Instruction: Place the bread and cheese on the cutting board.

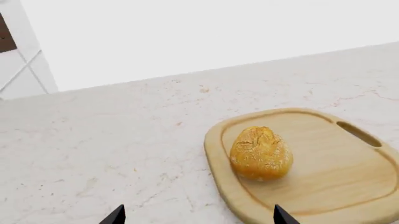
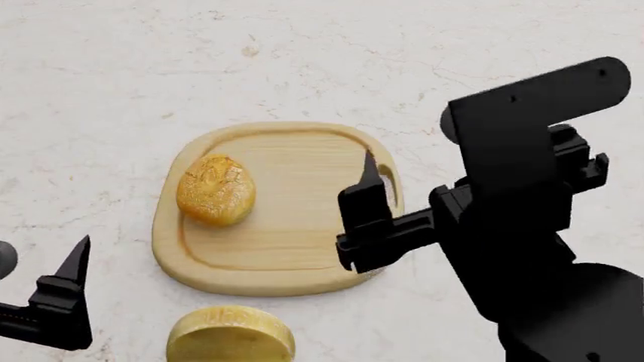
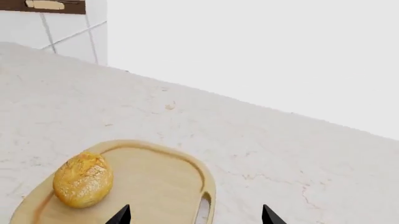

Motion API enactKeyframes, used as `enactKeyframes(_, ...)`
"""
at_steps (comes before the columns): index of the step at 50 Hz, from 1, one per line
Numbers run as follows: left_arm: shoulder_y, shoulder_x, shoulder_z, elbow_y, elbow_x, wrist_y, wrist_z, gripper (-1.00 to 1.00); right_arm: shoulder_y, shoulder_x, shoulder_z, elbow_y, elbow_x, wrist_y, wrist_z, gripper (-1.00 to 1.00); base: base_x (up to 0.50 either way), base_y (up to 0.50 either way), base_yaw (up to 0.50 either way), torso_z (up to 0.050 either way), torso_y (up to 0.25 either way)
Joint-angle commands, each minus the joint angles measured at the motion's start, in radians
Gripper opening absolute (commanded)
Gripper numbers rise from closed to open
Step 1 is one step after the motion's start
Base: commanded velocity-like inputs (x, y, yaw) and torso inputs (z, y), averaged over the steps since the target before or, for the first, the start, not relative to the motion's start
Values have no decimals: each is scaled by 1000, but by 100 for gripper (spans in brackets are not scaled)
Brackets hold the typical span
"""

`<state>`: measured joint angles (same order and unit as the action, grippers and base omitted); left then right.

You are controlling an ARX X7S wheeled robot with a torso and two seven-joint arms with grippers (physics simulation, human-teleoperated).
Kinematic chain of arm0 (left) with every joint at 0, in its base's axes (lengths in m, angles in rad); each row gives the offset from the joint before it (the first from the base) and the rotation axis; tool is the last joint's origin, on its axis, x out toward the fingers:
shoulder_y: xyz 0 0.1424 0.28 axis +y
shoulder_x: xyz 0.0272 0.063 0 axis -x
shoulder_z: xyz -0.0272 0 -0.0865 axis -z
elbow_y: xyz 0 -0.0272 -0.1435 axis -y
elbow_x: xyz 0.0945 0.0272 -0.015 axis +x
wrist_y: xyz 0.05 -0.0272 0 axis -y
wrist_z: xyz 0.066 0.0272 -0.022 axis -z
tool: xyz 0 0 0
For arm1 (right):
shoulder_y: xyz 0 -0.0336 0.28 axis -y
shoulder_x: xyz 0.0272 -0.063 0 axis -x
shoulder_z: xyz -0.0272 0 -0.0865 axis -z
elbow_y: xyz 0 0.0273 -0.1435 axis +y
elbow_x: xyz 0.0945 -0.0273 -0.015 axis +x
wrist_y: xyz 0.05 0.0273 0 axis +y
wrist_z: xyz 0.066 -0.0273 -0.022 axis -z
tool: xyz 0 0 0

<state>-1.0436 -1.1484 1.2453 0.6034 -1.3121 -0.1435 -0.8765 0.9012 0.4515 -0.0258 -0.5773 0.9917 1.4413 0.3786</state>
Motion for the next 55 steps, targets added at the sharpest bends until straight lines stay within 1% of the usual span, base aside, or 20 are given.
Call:
enactKeyframes(1,78,-39,3,27,47,91,-23,100,453,189,-322,265,307,123,-32,100,0,0,0,0,0)
enactKeyframes(3,86,-39,5,19,51,96,-23,100,529,213,-449,306,328,123,-112,100,0,0,0,0,0)
enactKeyframes(4,86,-37,4,18,48,97,-27,100,566,215,-513,322,306,115,-185,100,0,0,0,0,0)
enactKeyframes(6,88,-31,1,16,46,107,-32,100,597,212,-582,356,275,101,-261,100,0,0,0,0,0)
enactKeyframes(7,103,-24,-6,8,31,147,-18,100,624,214,-648,366,227,76,-336,100,0,0,0,0,0)
enactKeyframes(8,103,-23,-3,8,34,139,-21,100,637,219,-678,362,210,63,-375,100,0,0,0,0,0)
enactKeyframes(9,105,-21,2,-2,39,132,-24,100,649,207,-669,385,231,68,-391,100,0,0,0,0,0)
enactKeyframes(11,117,-24,-2,-21,31,152,-29,100,692,214,-761,364,181,45,-495,100,0,0,0,0,0)
enactKeyframes(13,120,-29,-8,-21,24,170,-27,100,735,207,-887,355,117,25,-611,100,0,0,0,0,0)
enactKeyframes(16,120,-40,-12,-9,15,174,-29,100,763,166,-970,381,75,3,-685,100,0,0,0,0,0)
enactKeyframes(17,121,-42,-13,-10,15,175,-28,100,766,160,-988,382,66,-5,-700,100,0,0,0,0,0)
enactKeyframes(18,123,-45,-14,-12,16,181,-26,100,756,134,-964,411,88,16,-671,100,0,0,0,0,0)
enactKeyframes(21,122,-51,-16,-4,12,179,-29,100,746,100,-968,427,87,8,-659,100,0,0,0,0,0)
enactKeyframes(24,127,-48,-17,-12,12,189,-23,100,722,73,-1002,424,83,-2,-668,100,0,0,0,0,0)
enactKeyframes(26,129,-47,-24,-20,9,204,-31,100,725,58,-1084,413,34,-43,-722,100,0,0,0,0,0)
enactKeyframes(28,127,-50,-27,-14,7,206,-37,100,727,46,-1131,418,1,-78,-760,100,0,0,0,0,0)
enactKeyframes(32,129,-46,-26,-12,5,204,-37,100,744,16,-1183,434,-32,-120,-817,100,0,0,0,0,0)
enactKeyframes(40,145,-30,-23,-24,3,222,-30,100,764,2,-1231,423,-59,-154,-866,100,0,0,0,0,0)
enactKeyframes(47,165,-12,-13,-43,14,231,-22,100,772,-7,-1243,413,-67,-163,-872,100,0,0,0,0,0)
enactKeyframes(55,164,-10,-14,-43,19,226,-29,100,724,-40,-1321,483,-151,-264,-904,100,0,0,0,0,0)
